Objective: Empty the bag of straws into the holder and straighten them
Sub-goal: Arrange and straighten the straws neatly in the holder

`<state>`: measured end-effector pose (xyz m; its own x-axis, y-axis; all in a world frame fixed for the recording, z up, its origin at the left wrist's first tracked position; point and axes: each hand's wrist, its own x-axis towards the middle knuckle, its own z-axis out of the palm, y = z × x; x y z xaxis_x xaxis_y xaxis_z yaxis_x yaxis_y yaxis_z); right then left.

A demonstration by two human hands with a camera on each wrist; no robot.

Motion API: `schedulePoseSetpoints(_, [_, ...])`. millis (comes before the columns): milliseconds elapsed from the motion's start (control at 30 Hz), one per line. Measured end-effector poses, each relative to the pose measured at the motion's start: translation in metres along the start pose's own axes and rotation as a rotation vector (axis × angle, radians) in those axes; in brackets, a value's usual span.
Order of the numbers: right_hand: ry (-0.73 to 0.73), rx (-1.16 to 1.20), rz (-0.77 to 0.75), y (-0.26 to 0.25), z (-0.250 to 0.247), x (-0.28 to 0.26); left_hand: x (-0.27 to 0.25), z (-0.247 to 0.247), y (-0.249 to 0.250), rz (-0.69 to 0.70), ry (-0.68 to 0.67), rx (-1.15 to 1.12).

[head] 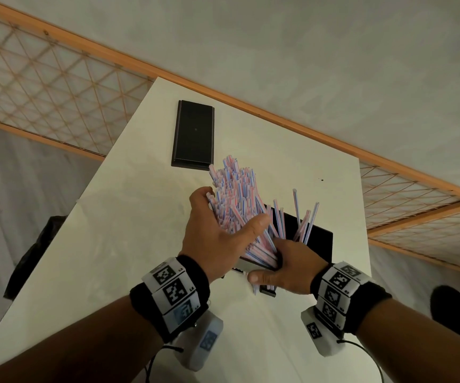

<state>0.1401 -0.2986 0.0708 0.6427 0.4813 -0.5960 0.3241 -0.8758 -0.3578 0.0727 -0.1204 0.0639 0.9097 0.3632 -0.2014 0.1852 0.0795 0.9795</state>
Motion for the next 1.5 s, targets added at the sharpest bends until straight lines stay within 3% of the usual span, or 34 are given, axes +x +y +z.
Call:
schedulePoseSetpoints(133, [0.096, -0.133, 0.025, 0.014, -0.004, -0.010, 0.000, -0.003, -0.002, -0.005, 0.003, -0.047])
schedulePoseSetpoints(267, [-0.088, -0.241, 0.137, 0.020, 0.002, -0.008, -0.001, -0.001, -0.001, -0.009, -0.034, -0.026])
schedulePoseSetpoints(433, [-0.079, -0.046, 0.092, 0.022, 0.013, 0.007, 0.001, -0.002, -0.002, -0.005, -0.014, -0.051])
schedulePoseSetpoints(867, [-0.147, 0.076, 0.105, -0.007, 0.005, 0.022, -0.002, -0.002, -0.001, -0.009, -0.055, -0.069])
schedulePoseSetpoints(1200, [0.130, 0.279, -0.085, -0.009, -0.003, 0.007, 0.002, -0.006, -0.006, -0.055, -0.029, -0.091])
schedulePoseSetpoints(1367, [0.217, 0.080, -0.043, 0.002, -0.008, 0.003, 0.000, -0.003, -0.006, -0.084, -0.021, 0.015])
schedulePoseSetpoints(1500, [0.400, -0.002, -0.098, 0.015, -0.007, -0.014, -0.001, -0.004, -0.008, -0.074, -0.021, 0.056])
